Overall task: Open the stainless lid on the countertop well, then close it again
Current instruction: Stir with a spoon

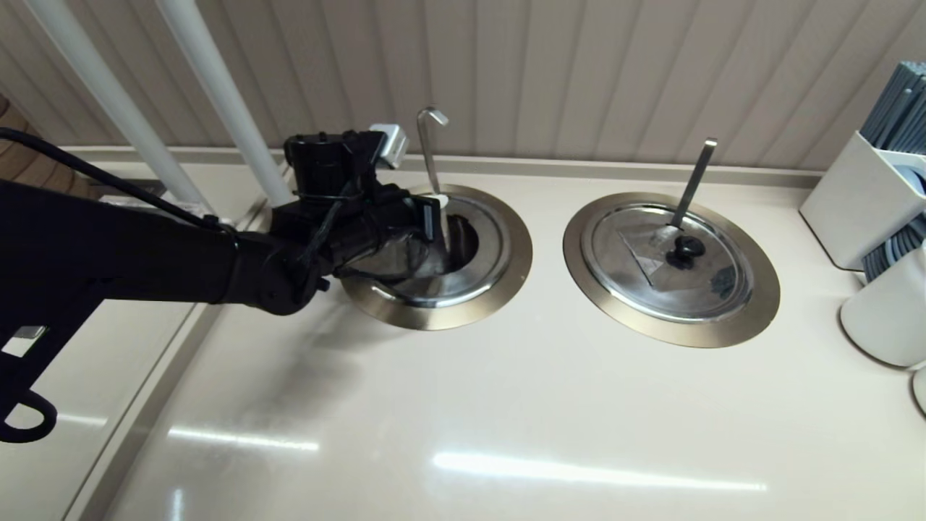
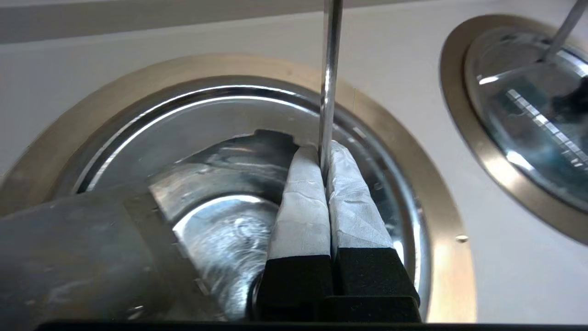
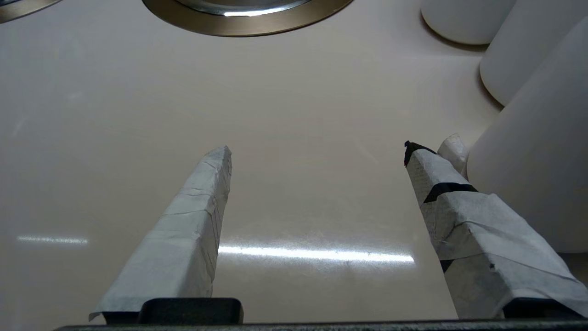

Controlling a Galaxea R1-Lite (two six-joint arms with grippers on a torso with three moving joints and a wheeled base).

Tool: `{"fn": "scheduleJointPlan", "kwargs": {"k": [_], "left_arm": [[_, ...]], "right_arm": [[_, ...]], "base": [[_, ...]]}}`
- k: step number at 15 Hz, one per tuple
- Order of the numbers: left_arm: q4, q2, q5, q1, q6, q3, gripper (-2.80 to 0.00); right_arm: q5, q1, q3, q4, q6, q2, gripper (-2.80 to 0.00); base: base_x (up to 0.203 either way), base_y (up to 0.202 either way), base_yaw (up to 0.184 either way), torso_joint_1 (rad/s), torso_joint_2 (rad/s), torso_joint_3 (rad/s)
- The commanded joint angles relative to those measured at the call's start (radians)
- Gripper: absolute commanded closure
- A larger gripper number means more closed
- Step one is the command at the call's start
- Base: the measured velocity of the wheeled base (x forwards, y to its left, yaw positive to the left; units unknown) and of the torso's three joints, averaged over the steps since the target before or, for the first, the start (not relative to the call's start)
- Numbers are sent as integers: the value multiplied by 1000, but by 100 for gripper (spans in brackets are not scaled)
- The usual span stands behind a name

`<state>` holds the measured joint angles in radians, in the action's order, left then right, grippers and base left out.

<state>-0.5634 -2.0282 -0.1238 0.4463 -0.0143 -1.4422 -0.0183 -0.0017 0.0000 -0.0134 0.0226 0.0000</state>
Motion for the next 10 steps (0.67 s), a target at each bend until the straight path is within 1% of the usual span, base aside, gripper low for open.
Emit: {"fn": "scheduleJointPlan", "kwargs": {"k": [1, 3, 4, 5, 6, 7, 8, 9, 10], "left_arm": [[0, 10, 11, -27, 98, 12, 0], [-1, -2, 84, -32, 120, 8, 0], [-6, -12, 114, -31, 142, -5, 0], [-39, -28, 140, -28, 138, -25, 0], [-112, -53, 169, -22, 120, -45, 0], [-191, -78, 200, -8, 84, -62, 0], [-210, -91, 218, 8, 59, -70, 0], [-209, -92, 217, 19, 45, -67, 0], [-207, -92, 216, 28, 11, -68, 0]], "right_arm": [[0, 0, 7, 0, 0, 2, -280], [0, 0, 6, 0, 0, 2, -280], [0, 0, 6, 0, 0, 2, -280], [0, 0, 6, 0, 0, 2, -280], [0, 0, 6, 0, 0, 2, -280], [0, 0, 6, 0, 0, 2, -280], [0, 0, 6, 0, 0, 2, -280], [0, 0, 6, 0, 0, 2, -280], [0, 0, 7, 0, 0, 2, -280]], "base": [[0, 0, 0, 0, 0, 0], [0, 0, 0, 0, 0, 0], [0, 0, 0, 0, 0, 0], [0, 0, 0, 0, 0, 0], [0, 0, 0, 0, 0, 0], [0, 0, 0, 0, 0, 0], [0, 0, 0, 0, 0, 0], [0, 0, 0, 0, 0, 0], [0, 0, 0, 0, 0, 0]]}}
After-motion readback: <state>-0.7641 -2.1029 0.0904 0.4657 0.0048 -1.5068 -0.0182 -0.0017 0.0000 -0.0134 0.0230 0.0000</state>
